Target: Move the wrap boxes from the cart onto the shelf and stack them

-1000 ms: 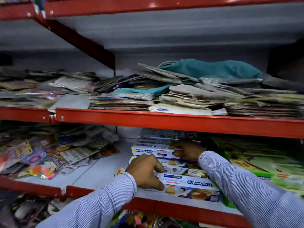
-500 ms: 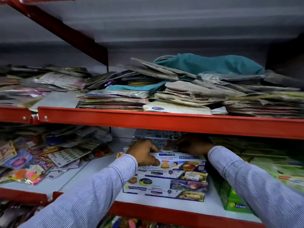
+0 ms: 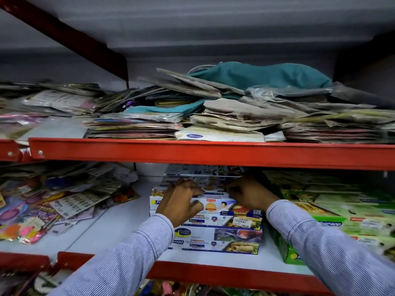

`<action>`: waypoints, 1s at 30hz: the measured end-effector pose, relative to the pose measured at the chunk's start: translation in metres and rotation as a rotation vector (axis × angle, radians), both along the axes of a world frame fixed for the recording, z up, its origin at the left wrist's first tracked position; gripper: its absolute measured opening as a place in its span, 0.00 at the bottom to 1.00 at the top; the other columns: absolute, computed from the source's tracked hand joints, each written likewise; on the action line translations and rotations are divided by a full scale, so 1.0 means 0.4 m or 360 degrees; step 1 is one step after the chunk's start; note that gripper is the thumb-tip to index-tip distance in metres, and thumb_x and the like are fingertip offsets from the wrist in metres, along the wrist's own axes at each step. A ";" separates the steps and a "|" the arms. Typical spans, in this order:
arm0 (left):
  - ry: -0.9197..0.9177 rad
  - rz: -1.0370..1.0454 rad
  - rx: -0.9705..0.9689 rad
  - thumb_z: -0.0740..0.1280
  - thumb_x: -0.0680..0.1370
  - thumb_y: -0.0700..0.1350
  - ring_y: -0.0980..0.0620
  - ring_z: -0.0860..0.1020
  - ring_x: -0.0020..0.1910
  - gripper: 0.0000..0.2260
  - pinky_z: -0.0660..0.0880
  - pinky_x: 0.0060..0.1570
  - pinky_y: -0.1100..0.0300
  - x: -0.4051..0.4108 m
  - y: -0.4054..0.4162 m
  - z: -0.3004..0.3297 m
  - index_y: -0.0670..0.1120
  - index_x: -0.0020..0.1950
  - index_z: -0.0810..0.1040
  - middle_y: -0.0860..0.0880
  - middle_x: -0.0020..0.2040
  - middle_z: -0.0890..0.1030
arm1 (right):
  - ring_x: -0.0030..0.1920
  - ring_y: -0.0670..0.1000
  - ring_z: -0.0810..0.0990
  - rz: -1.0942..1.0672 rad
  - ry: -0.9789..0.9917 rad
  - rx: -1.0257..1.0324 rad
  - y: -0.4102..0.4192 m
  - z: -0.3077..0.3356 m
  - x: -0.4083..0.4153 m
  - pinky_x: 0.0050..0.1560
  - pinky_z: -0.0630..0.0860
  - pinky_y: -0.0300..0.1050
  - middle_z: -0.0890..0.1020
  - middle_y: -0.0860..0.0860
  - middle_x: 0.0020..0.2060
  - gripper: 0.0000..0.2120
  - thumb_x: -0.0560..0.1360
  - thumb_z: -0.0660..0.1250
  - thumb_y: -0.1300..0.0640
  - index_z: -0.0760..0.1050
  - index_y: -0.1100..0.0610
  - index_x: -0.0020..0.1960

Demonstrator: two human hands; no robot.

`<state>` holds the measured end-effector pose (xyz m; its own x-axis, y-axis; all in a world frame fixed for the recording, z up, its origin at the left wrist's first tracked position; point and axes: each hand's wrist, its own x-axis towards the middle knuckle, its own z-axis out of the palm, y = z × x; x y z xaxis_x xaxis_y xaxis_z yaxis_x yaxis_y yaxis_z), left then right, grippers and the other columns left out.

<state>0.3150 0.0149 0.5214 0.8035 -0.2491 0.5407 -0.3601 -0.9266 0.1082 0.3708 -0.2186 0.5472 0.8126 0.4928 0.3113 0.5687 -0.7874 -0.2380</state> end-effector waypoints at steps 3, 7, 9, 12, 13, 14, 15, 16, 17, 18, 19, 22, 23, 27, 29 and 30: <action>-0.0080 -0.0011 0.0031 0.64 0.77 0.51 0.48 0.74 0.65 0.20 0.71 0.65 0.49 -0.013 0.014 -0.027 0.54 0.68 0.76 0.53 0.67 0.80 | 0.45 0.56 0.84 -0.0074 -0.0139 0.0013 -0.001 -0.019 -0.023 0.49 0.80 0.50 0.87 0.55 0.48 0.15 0.80 0.58 0.50 0.82 0.52 0.57; -0.0279 0.0013 0.0188 0.56 0.80 0.60 0.44 0.67 0.75 0.25 0.63 0.73 0.39 -0.015 0.063 -0.088 0.54 0.76 0.67 0.49 0.76 0.70 | 0.53 0.54 0.82 -0.0211 -0.0819 -0.0006 0.023 -0.096 -0.074 0.52 0.79 0.49 0.84 0.50 0.52 0.15 0.79 0.55 0.43 0.76 0.49 0.58; -0.0301 0.0079 0.0332 0.53 0.81 0.64 0.43 0.59 0.79 0.28 0.56 0.75 0.36 -0.001 0.089 -0.116 0.55 0.79 0.59 0.48 0.81 0.62 | 0.62 0.53 0.77 -0.0222 -0.0916 -0.0077 0.044 -0.148 -0.089 0.63 0.72 0.53 0.80 0.50 0.62 0.21 0.80 0.54 0.42 0.71 0.51 0.67; -0.0344 0.0122 0.0498 0.49 0.83 0.64 0.41 0.54 0.80 0.29 0.51 0.74 0.34 0.031 0.113 -0.144 0.56 0.81 0.50 0.46 0.82 0.56 | 0.64 0.55 0.76 -0.0298 -0.0923 -0.0176 0.057 -0.199 -0.068 0.66 0.68 0.55 0.78 0.51 0.65 0.25 0.81 0.52 0.40 0.69 0.53 0.71; -0.0366 0.0121 0.0527 0.48 0.83 0.64 0.41 0.53 0.80 0.29 0.51 0.74 0.33 0.043 0.120 -0.153 0.56 0.81 0.48 0.46 0.82 0.54 | 0.62 0.56 0.77 -0.0314 -0.0947 -0.0194 0.056 -0.207 -0.057 0.65 0.68 0.55 0.79 0.51 0.63 0.25 0.81 0.52 0.40 0.69 0.53 0.71; -0.0393 0.0123 0.0559 0.46 0.83 0.64 0.41 0.52 0.81 0.29 0.51 0.74 0.31 0.050 0.126 -0.159 0.56 0.81 0.47 0.46 0.83 0.51 | 0.61 0.57 0.77 -0.0315 -0.0978 -0.0213 0.055 -0.212 -0.048 0.63 0.68 0.54 0.79 0.51 0.62 0.25 0.81 0.52 0.40 0.69 0.53 0.70; -0.0426 0.0120 0.0585 0.46 0.83 0.65 0.41 0.50 0.81 0.29 0.51 0.74 0.30 0.060 0.131 -0.164 0.55 0.81 0.47 0.45 0.83 0.48 | 0.59 0.57 0.78 -0.0308 -0.1002 -0.0215 0.054 -0.216 -0.040 0.61 0.68 0.54 0.79 0.52 0.61 0.24 0.81 0.52 0.40 0.69 0.53 0.70; -0.0472 0.0119 0.0616 0.46 0.83 0.65 0.40 0.48 0.82 0.30 0.50 0.74 0.29 0.066 0.134 -0.167 0.55 0.82 0.48 0.45 0.84 0.45 | 0.58 0.57 0.78 -0.0304 -0.1023 -0.0206 0.053 -0.217 -0.035 0.60 0.67 0.54 0.80 0.52 0.60 0.24 0.81 0.52 0.40 0.69 0.53 0.69; -0.0513 0.0103 0.0631 0.46 0.82 0.66 0.40 0.48 0.82 0.30 0.50 0.74 0.28 0.075 0.137 -0.173 0.54 0.82 0.49 0.45 0.84 0.44 | 0.58 0.57 0.78 -0.0301 -0.1048 -0.0188 0.053 -0.222 -0.028 0.60 0.67 0.54 0.80 0.51 0.59 0.24 0.81 0.52 0.40 0.70 0.53 0.69; -0.0558 0.0109 0.0650 0.46 0.82 0.66 0.39 0.48 0.82 0.31 0.50 0.73 0.27 0.078 0.137 -0.175 0.54 0.82 0.50 0.44 0.83 0.44 | 0.59 0.57 0.78 -0.0318 -0.1069 -0.0163 0.054 -0.225 -0.025 0.61 0.66 0.54 0.80 0.51 0.60 0.24 0.81 0.52 0.40 0.70 0.52 0.68; -0.0600 0.0100 0.0650 0.47 0.82 0.66 0.38 0.48 0.81 0.31 0.50 0.73 0.26 0.082 0.138 -0.177 0.53 0.82 0.51 0.44 0.83 0.44 | 0.60 0.57 0.78 -0.0329 -0.1088 -0.0125 0.056 -0.229 -0.023 0.63 0.66 0.55 0.79 0.51 0.61 0.24 0.81 0.52 0.39 0.70 0.52 0.68; -0.0729 0.0100 0.0647 0.47 0.83 0.65 0.36 0.48 0.81 0.30 0.51 0.72 0.24 0.099 0.142 -0.187 0.52 0.82 0.52 0.43 0.83 0.46 | 0.71 0.56 0.70 -0.0396 -0.1137 -0.0040 0.065 -0.249 -0.004 0.71 0.61 0.61 0.72 0.51 0.70 0.26 0.79 0.54 0.39 0.67 0.51 0.72; -0.0758 0.0099 0.0647 0.46 0.83 0.64 0.36 0.49 0.81 0.30 0.51 0.71 0.24 0.099 0.140 -0.193 0.52 0.82 0.52 0.42 0.83 0.47 | 0.74 0.56 0.66 -0.0419 -0.1162 -0.0041 0.067 -0.257 0.001 0.74 0.57 0.62 0.69 0.51 0.73 0.27 0.79 0.54 0.39 0.64 0.51 0.74; -0.0794 0.0140 0.0676 0.47 0.83 0.63 0.35 0.49 0.81 0.29 0.51 0.71 0.23 0.101 0.139 -0.189 0.51 0.82 0.52 0.40 0.83 0.52 | 0.80 0.54 0.53 -0.0424 -0.1250 -0.0080 0.071 -0.259 0.008 0.77 0.47 0.67 0.57 0.51 0.80 0.33 0.79 0.54 0.39 0.55 0.53 0.79; -0.0761 0.0199 0.0655 0.47 0.84 0.62 0.35 0.49 0.81 0.29 0.51 0.71 0.23 0.093 0.135 -0.190 0.50 0.82 0.52 0.39 0.82 0.54 | 0.81 0.54 0.51 -0.0443 -0.1247 -0.0076 0.069 -0.258 0.001 0.77 0.47 0.67 0.54 0.51 0.80 0.33 0.79 0.54 0.40 0.53 0.53 0.79; -0.0689 0.0193 0.0619 0.47 0.84 0.62 0.36 0.48 0.81 0.29 0.51 0.71 0.23 0.071 0.118 -0.182 0.49 0.82 0.52 0.40 0.82 0.54 | 0.81 0.54 0.51 -0.0405 -0.1215 -0.0023 0.077 -0.248 -0.022 0.77 0.47 0.68 0.53 0.52 0.81 0.33 0.79 0.54 0.40 0.52 0.54 0.80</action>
